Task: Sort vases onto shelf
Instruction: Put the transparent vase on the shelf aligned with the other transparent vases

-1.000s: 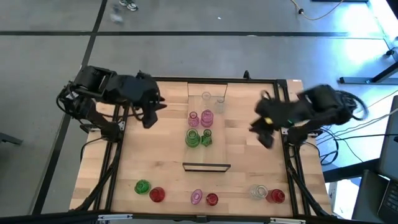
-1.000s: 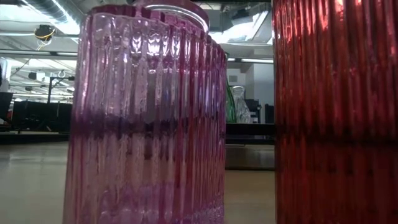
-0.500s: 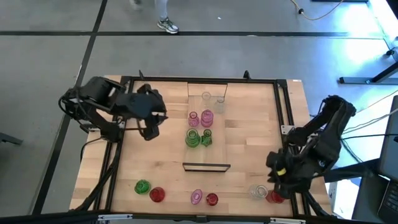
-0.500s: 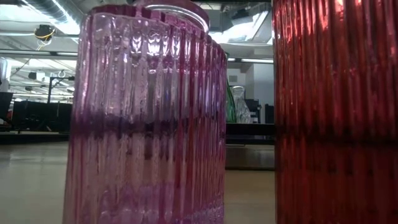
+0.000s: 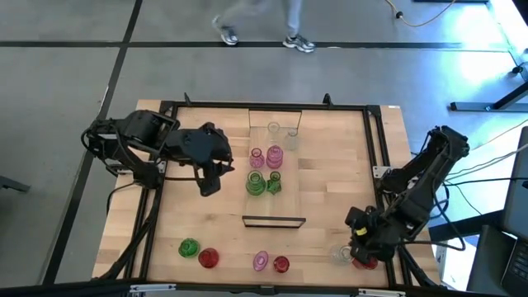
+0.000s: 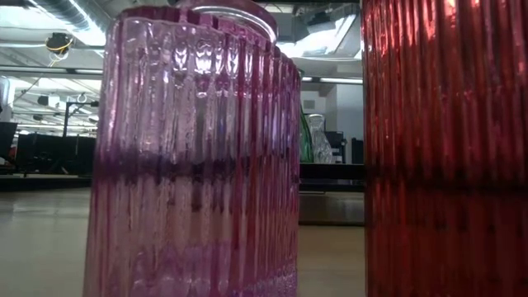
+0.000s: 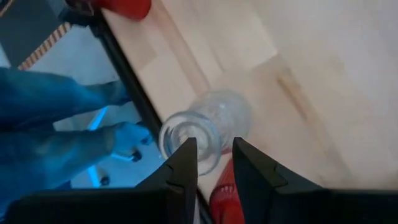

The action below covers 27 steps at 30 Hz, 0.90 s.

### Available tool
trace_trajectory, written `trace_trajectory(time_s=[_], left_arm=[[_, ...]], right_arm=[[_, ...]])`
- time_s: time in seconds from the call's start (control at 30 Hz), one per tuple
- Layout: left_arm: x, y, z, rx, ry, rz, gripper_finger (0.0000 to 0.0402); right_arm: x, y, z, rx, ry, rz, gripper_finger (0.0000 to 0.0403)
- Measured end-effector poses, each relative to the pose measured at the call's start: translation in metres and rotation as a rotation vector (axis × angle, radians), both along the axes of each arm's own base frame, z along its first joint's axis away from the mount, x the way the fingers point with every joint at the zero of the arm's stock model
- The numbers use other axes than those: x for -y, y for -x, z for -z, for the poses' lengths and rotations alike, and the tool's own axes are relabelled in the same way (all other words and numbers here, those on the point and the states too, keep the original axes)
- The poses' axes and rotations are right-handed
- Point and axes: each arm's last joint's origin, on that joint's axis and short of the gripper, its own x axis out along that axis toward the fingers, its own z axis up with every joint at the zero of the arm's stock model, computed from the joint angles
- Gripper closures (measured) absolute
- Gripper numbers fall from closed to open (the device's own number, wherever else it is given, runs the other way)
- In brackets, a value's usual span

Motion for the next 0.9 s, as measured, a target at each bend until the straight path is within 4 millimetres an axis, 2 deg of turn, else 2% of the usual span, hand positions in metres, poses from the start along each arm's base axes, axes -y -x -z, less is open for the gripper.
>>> trace_trajectory(time_s=[0.47,0.77,0.9], left_arm=[[-0.001,0.000,0.000,-0.007,-0.008,0.004,0.0293],[-0.001,0.000,0.001,-0.007,-0.010,0.002,0.0293],[-0.001,0.000,0.000,-0.006,-0.015,-0.003,0.0293]], right_arm=[[-0.003,-0.001,0.033,-0.025,-0.056,-0.008,0.0318],[-0.007,-0.003,0.047,-0.004,-0.114,-0.012,0.0318],[-0.006,-0.002,0.053,-0.027,-0.126,-0.021,0.0347]])
